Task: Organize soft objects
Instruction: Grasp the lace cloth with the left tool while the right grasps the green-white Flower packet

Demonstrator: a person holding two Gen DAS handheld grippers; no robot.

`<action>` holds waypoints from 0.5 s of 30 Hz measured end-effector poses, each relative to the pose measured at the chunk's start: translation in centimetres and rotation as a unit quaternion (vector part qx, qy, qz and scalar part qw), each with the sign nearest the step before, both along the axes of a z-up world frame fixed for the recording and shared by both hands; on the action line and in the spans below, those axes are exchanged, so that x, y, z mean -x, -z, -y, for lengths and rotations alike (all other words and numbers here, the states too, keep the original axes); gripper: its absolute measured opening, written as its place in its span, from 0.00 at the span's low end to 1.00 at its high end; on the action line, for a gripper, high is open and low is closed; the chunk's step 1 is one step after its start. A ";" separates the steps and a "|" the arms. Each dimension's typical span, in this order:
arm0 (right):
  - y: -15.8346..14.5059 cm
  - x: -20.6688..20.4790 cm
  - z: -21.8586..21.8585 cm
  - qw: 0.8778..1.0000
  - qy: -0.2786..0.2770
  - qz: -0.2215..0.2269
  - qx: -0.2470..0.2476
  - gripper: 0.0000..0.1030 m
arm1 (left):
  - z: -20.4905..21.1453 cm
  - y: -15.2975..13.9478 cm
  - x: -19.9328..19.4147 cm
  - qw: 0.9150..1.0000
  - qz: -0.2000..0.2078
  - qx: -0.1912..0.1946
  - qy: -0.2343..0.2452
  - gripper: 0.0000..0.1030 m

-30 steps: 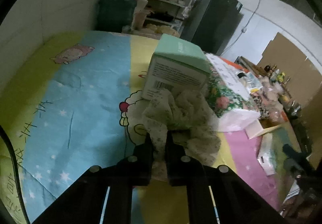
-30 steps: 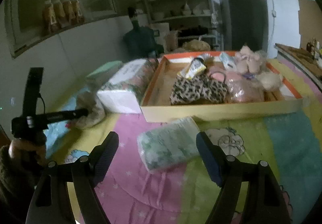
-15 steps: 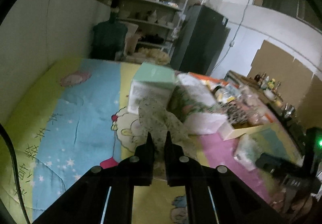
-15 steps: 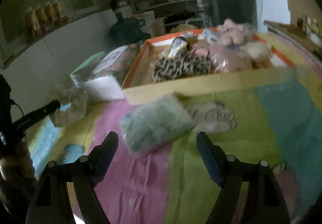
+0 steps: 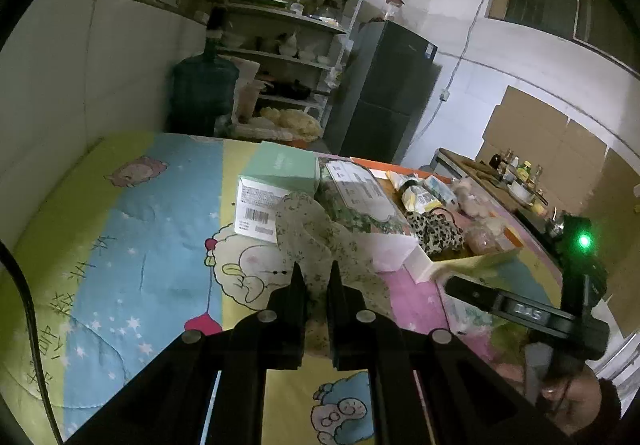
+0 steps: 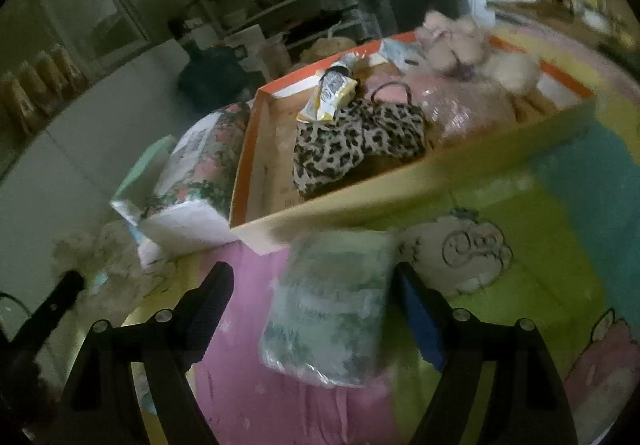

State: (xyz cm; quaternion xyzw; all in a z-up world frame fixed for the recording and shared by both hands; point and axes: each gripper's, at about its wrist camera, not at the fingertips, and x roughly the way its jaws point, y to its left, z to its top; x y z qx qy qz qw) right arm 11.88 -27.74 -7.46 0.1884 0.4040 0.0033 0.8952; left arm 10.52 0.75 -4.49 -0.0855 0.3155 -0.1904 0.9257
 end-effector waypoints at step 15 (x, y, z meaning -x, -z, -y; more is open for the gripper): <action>0.7 1.8 -3.3 0.979 -0.014 0.009 0.202 0.50 | 0.4 0.1 0.9 1.000 0.017 0.007 0.014 0.09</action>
